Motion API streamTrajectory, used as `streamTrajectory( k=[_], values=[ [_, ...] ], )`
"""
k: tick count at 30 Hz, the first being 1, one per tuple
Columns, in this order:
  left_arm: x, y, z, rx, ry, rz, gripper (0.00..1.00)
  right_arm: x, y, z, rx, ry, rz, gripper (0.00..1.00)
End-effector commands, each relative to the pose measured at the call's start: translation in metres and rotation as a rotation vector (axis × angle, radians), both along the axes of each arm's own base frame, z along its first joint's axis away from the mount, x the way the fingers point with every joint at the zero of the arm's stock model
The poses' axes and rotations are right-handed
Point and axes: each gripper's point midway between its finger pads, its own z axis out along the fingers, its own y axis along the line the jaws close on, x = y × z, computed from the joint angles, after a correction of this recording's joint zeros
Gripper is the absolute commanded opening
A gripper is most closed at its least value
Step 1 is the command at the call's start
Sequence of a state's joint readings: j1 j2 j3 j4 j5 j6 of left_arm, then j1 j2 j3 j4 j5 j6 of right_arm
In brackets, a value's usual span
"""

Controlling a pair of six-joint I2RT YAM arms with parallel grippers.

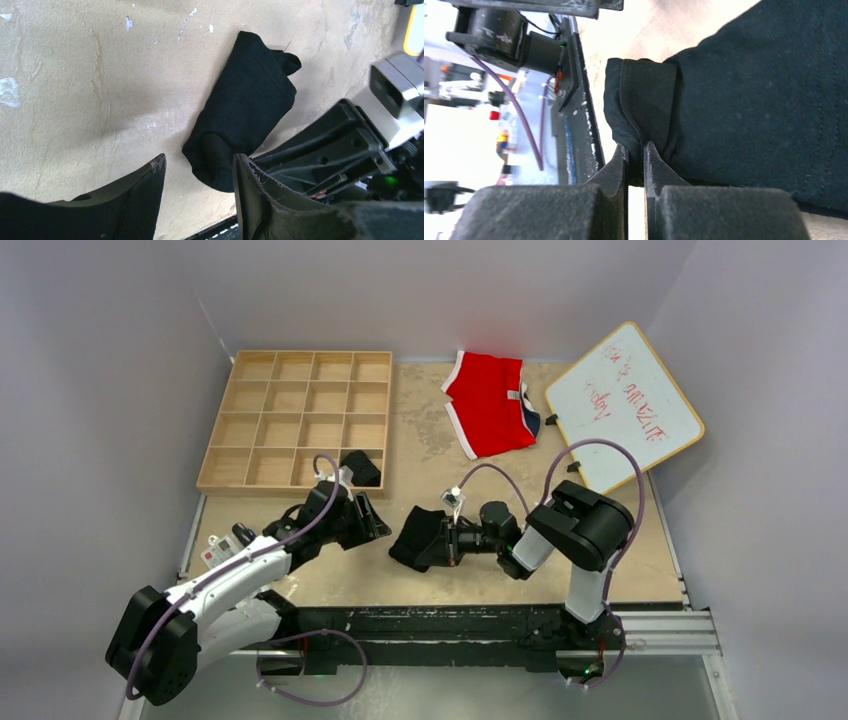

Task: Roll the underwear
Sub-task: Roll the underwear to the center of the board.

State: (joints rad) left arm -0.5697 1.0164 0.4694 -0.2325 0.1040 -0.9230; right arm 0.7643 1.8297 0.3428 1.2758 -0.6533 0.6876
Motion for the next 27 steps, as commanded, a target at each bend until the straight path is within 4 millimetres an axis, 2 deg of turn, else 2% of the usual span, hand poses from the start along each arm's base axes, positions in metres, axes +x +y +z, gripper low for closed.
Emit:
streamTrajectory(
  k=[1,8,21,27],
  values=[
    [0.001,-0.007,0.011,-0.045,-0.052,-0.052,0.50,-0.010,-0.014,-0.025,-0.051,0.291,-0.055,0.07],
    [-0.006,-0.015,0.010,-0.084,-0.082,-0.127,0.50,0.000,-0.027,-0.038,-0.070,0.442,-0.170,0.08],
    [-0.015,-0.027,0.015,-0.154,-0.166,-0.245,0.50,0.015,-0.042,-0.050,-0.115,0.618,-0.301,0.10],
    [-0.017,-0.033,0.006,-0.212,-0.173,-0.245,0.50,0.021,-0.044,-0.057,-0.154,0.630,-0.318,0.11]
  ],
)
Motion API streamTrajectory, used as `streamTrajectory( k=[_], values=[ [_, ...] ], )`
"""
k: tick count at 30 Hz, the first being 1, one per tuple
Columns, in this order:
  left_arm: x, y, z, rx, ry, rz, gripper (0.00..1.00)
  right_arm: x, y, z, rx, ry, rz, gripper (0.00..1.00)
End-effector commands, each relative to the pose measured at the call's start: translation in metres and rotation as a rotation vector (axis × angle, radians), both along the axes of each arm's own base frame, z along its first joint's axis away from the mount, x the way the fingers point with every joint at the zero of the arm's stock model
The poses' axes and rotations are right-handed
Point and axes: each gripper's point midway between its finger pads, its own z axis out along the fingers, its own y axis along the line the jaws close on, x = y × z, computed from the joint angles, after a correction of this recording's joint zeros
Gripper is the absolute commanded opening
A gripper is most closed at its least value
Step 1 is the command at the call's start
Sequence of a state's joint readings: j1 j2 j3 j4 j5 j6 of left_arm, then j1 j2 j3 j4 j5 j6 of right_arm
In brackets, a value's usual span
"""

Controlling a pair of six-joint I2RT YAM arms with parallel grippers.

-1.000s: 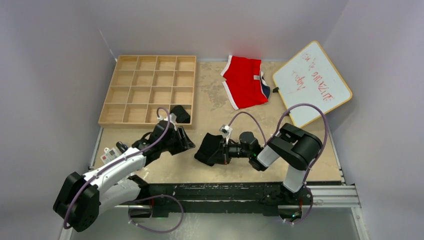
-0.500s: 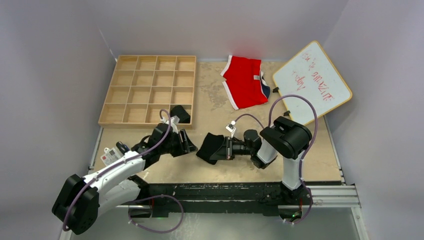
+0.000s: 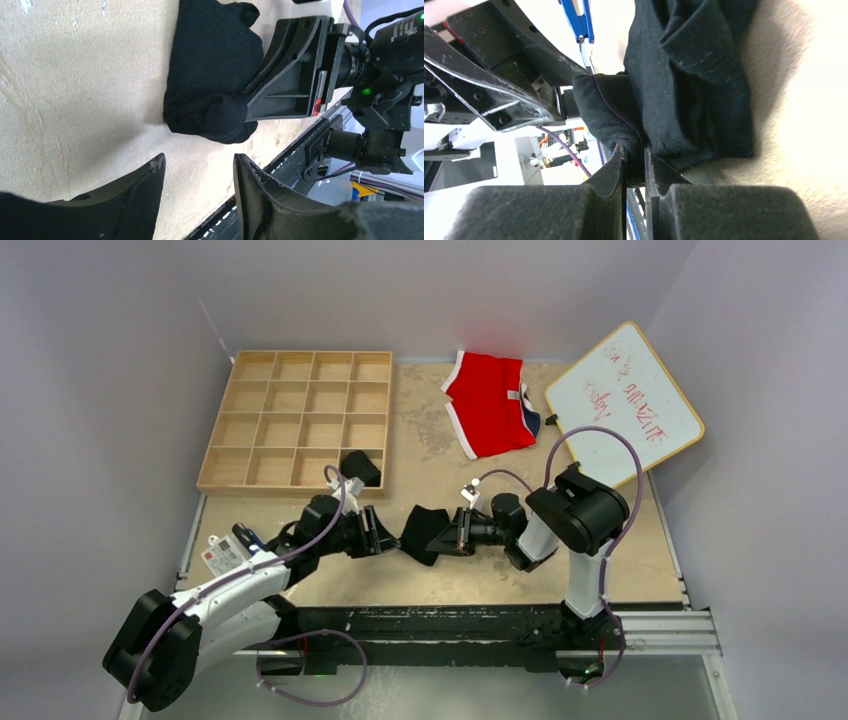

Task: Roll the underwear
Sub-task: Roll the underwear to the center of the board.

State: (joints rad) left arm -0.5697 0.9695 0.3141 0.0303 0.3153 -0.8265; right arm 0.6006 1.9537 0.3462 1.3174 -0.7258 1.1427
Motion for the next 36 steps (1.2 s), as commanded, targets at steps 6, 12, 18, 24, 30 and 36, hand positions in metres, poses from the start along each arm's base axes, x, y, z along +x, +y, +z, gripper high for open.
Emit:
streamTrajectory(
  k=[6,12,18,24,30,36],
  values=[
    [0.013,-0.011,-0.004,-0.086,-0.031,0.025,0.62,-0.005,-0.023,-0.054,-0.233,0.170,-0.051,0.11],
    [0.020,-0.007,-0.013,-0.139,-0.024,0.130,0.72,-0.003,-0.027,-0.058,-0.251,0.197,-0.054,0.13],
    [0.019,-0.011,-0.025,-0.154,0.013,0.135,0.75,-0.001,-0.028,-0.059,-0.247,0.210,-0.051,0.14],
    [0.016,-0.023,-0.035,-0.176,0.079,0.120,0.76,0.000,-0.029,-0.061,-0.252,0.223,-0.053,0.14],
    [0.009,-0.014,-0.066,-0.086,0.188,0.190,0.67,0.001,-0.028,-0.058,-0.236,0.226,-0.047,0.14],
    [0.007,-0.002,-0.091,0.054,0.257,0.235,0.46,0.003,-0.027,-0.054,-0.227,0.209,-0.039,0.16]
  ],
)
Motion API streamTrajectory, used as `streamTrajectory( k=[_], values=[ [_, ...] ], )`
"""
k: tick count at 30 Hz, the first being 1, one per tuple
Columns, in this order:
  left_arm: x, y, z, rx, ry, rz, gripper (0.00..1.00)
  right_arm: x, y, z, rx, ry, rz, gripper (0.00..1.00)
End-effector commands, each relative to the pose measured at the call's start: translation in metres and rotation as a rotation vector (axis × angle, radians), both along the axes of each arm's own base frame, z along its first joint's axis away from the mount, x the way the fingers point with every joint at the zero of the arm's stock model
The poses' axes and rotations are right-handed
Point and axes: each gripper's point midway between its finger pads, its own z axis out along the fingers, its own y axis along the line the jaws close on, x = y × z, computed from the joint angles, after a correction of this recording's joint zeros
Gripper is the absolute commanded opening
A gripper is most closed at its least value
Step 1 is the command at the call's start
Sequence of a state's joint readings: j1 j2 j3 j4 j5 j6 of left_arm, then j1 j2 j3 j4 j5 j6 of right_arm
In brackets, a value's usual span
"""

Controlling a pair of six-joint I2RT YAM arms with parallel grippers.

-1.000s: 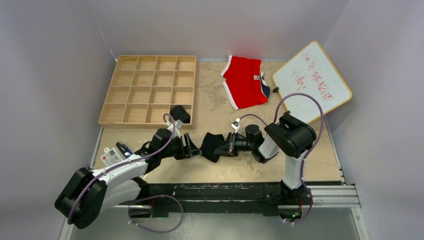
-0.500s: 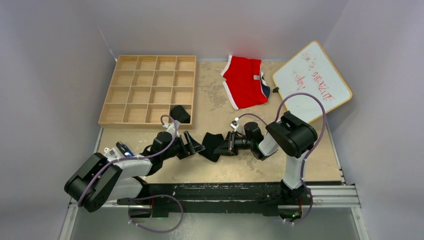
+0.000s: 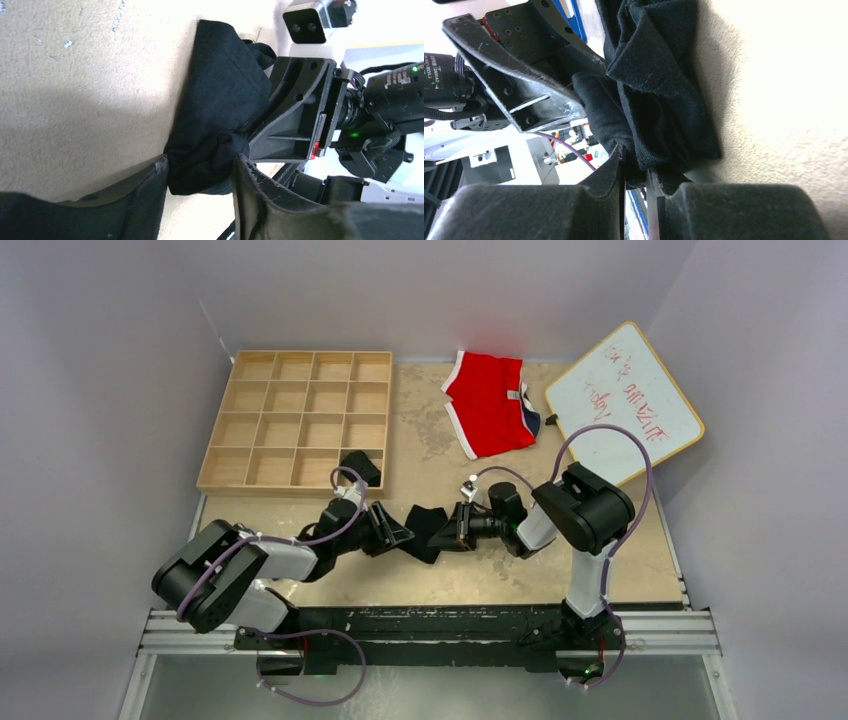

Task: Roll the underwear
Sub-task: Roll the underwear to the center of the board.

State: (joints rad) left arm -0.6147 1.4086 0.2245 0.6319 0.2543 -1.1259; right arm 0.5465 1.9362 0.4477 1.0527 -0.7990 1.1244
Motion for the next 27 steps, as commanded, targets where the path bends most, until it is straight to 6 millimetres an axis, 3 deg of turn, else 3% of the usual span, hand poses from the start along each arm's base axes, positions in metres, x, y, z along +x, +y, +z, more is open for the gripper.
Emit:
streamTrajectory(
  k=[1,8,13,18,23,25,27],
  values=[
    [-0.020,0.030,-0.053,0.226,0.161,0.044,0.42,-0.010,-0.022,-0.046,-0.174,0.077,-0.045,0.17],
    [-0.019,0.028,-0.058,0.313,0.183,-0.002,0.22,-0.003,-0.016,-0.021,-0.122,-0.021,-0.022,0.30],
    [-0.017,0.026,-0.054,0.347,0.185,-0.030,0.18,0.010,-0.023,-0.006,-0.196,-0.175,-0.016,0.47],
    [-0.014,0.024,-0.049,0.355,0.180,-0.040,0.18,0.019,-0.049,0.009,-0.358,-0.370,-0.042,0.73],
    [-0.014,0.021,-0.046,0.356,0.185,-0.046,0.18,0.033,-0.060,0.052,-0.387,-0.761,-0.036,0.72],
    [-0.012,0.019,-0.043,0.350,0.184,-0.049,0.18,0.034,-0.054,0.078,-0.377,-1.010,-0.013,0.70],
    [-0.011,0.018,-0.041,0.346,0.186,-0.051,0.18,0.027,-0.043,0.090,-0.402,-1.265,0.061,0.68]
  ],
)
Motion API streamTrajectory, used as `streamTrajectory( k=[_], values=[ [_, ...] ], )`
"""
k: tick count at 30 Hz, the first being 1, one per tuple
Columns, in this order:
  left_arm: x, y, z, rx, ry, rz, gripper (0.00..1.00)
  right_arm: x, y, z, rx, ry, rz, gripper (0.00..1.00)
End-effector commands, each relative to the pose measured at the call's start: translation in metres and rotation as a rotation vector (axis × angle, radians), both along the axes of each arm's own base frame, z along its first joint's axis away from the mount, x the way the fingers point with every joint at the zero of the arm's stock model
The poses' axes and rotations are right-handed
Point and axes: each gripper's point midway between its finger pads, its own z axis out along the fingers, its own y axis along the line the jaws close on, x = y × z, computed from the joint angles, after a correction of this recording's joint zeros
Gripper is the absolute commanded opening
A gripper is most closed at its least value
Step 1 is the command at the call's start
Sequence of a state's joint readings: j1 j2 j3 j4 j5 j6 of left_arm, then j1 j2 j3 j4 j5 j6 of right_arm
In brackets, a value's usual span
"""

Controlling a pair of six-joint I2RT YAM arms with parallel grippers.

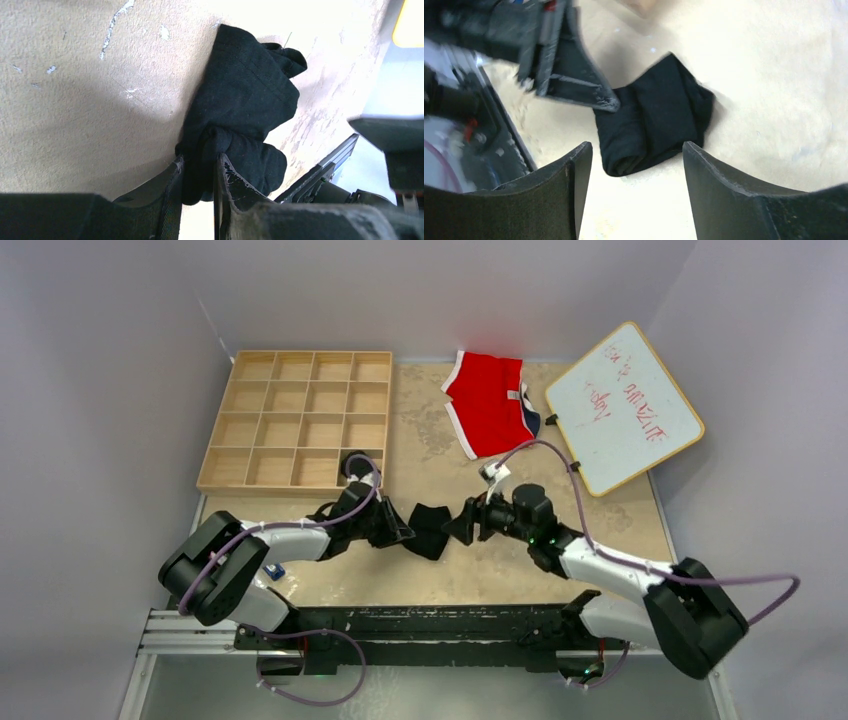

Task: Roll the underwear
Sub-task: Roll the underwear to the center of the board.

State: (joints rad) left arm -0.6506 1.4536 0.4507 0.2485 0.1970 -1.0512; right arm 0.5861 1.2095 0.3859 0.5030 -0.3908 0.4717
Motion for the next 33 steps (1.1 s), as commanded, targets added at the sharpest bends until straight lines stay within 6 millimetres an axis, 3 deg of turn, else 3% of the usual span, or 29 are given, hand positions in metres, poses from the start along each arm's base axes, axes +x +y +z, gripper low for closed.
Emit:
streamTrajectory(
  k=[1,6,10,14,19,22,27,33],
  values=[
    [-0.021,0.025,-0.032,0.163,0.091,-0.019,0.18,-0.002,0.009,0.020,-0.211,-0.589,0.167,0.67],
    [-0.022,0.025,-0.033,0.167,0.098,-0.021,0.18,-0.027,0.050,0.014,-0.354,-0.856,0.418,0.65],
    [-0.022,0.026,-0.034,0.172,0.102,-0.021,0.19,-0.031,0.068,0.000,-0.426,-0.909,0.482,0.59],
    [-0.022,0.025,-0.034,0.178,0.104,-0.028,0.19,-0.034,0.083,-0.009,-0.454,-0.960,0.507,0.60],
    [-0.023,0.026,-0.035,0.184,0.106,-0.034,0.19,-0.026,0.075,-0.035,-0.587,-0.953,0.486,0.49],
    [-0.024,0.026,-0.036,0.177,0.103,-0.034,0.20,-0.022,0.060,-0.044,-0.614,-0.912,0.415,0.49],
    [-0.026,0.025,-0.037,0.163,0.103,-0.032,0.21,-0.033,0.048,-0.058,-0.602,-0.816,0.409,0.48],
    [-0.023,0.024,-0.035,0.163,0.095,-0.040,0.21,-0.036,0.048,-0.066,-0.612,-0.785,0.425,0.47]
  ],
)
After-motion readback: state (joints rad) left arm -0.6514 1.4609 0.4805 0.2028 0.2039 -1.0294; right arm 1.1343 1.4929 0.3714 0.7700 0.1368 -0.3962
